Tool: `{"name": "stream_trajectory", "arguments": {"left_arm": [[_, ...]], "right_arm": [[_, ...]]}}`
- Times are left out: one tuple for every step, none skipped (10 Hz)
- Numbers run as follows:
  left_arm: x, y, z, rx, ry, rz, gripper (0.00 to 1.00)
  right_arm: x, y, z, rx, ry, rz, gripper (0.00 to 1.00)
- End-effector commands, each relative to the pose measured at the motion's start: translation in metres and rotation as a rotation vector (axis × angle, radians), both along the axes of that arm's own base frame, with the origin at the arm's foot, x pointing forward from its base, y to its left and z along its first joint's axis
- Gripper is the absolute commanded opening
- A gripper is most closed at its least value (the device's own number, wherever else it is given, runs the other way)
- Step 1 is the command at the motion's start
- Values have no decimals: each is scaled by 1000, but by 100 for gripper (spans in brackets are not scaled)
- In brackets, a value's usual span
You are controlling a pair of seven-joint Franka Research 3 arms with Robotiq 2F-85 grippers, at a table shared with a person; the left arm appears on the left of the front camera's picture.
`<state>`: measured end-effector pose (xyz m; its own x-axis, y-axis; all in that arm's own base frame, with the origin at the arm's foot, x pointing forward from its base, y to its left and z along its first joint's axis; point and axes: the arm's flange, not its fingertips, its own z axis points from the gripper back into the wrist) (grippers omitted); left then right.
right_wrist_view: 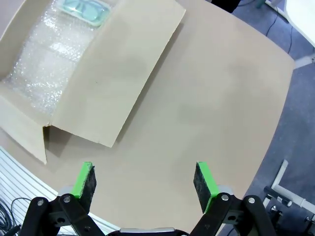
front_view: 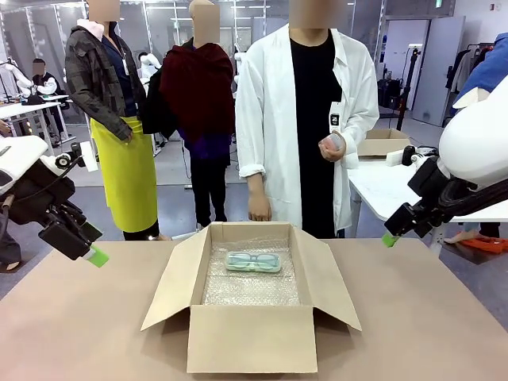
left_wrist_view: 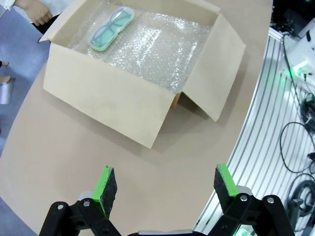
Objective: Pack the glasses set securely to prepare it for shipping.
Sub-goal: Put the Glasses case from the right side of the table into the Package Box.
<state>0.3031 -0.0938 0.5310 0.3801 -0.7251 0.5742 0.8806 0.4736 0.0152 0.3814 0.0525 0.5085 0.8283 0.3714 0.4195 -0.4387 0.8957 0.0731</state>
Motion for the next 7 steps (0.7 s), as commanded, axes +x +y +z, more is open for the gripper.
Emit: {"name": "stream_trajectory", "arguments": {"left_arm": [[0, 2, 0, -19, 0, -23, 100], [0, 2, 0, -19, 0, -23, 100], [0, 2, 0, -19, 0, -23, 100], [0, 2, 0, -19, 0, -23, 100], [0, 2, 0, -19, 0, -23, 100], [0, 2, 0, -19, 0, -23, 100], [0, 2, 0, -19, 0, -23, 100]], "right_arm": [[-1, -2, 1, -4, -11, 20, 100], [-1, -2, 1, -4, -11, 20, 100], [-1, -2, 1, -4, -11, 20, 100], [-1, -2, 1, -4, -11, 20, 100], [-1, -2, 1, -4, -11, 20, 100], [-1, -2, 1, -4, -11, 20, 100], [-1, -2, 1, -4, -11, 20, 100]]}}
